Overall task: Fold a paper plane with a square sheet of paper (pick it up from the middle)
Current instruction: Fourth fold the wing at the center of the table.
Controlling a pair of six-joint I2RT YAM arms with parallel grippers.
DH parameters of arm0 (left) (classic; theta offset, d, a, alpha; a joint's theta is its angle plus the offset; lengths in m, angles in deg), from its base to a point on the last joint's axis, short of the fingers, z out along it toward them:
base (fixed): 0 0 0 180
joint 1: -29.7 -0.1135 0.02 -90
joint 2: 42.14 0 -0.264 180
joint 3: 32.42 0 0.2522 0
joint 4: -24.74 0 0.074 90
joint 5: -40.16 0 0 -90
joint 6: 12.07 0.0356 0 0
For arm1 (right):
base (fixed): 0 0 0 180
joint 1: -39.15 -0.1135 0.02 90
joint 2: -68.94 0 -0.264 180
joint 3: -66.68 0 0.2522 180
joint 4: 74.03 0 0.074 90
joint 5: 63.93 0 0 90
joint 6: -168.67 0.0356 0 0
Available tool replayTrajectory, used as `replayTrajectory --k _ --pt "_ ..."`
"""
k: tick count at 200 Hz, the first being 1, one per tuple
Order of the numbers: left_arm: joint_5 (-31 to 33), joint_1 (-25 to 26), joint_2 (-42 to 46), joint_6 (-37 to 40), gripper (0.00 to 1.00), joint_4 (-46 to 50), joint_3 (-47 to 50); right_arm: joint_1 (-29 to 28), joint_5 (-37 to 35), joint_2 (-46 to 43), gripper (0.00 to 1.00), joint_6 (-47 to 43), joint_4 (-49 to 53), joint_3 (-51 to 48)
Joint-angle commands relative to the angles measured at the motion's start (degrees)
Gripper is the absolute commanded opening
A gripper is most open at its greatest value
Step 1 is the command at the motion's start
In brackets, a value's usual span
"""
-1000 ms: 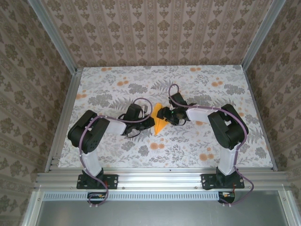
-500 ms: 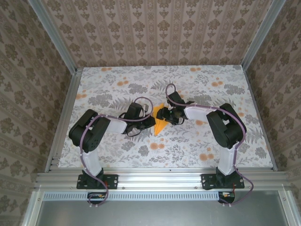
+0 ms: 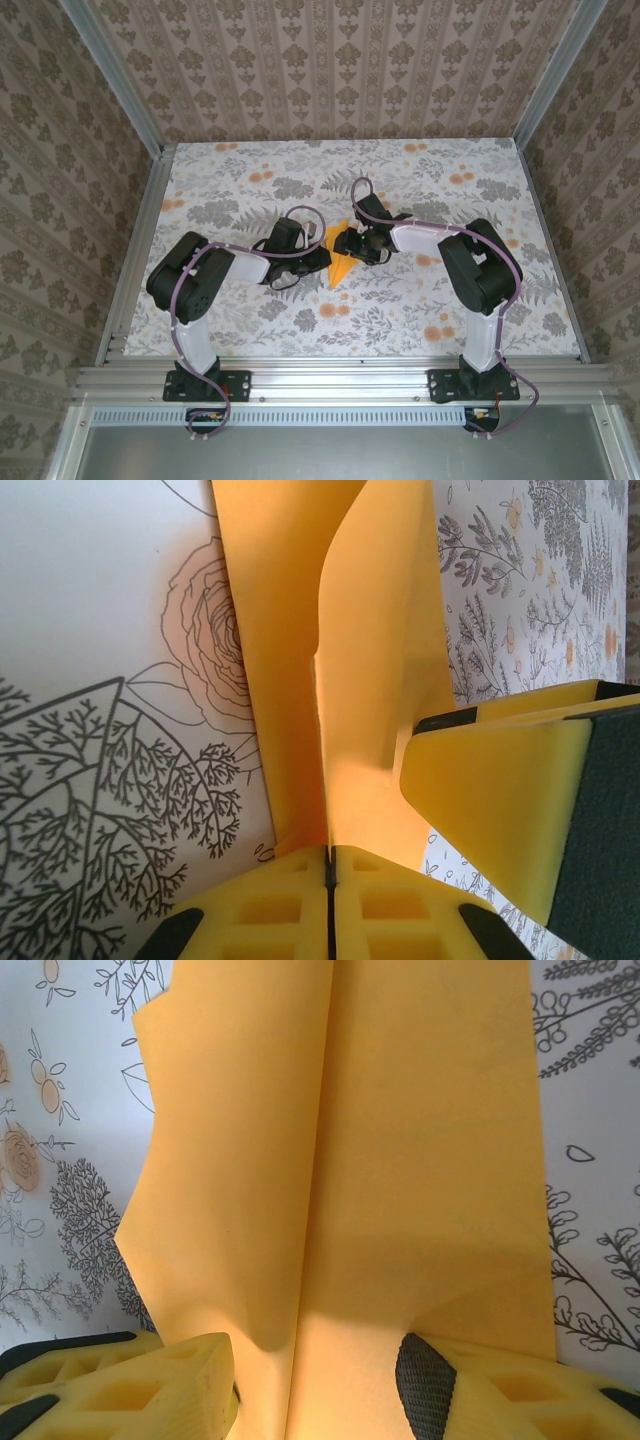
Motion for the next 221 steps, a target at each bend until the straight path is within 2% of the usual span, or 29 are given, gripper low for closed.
replayTrajectory --k 1,138,221 --pt "-0.39 0.49 -0.89 0.49 0.07 -0.27 0.07 0.53 -9.60 8.88 0.53 -1.76 11.45 -4.44" --pt "-0.55 1.39 -0.59 1.11 0.02 0.27 0.61 0.01 -11.59 11.10 0.48 -2.31 13.60 -2.99" --pt "0.51 1.30 1.65 1.69 0.08 2.18 -0.39 -1.02 -14.05 13.53 0.46 -2.57 16.03 -1.54"
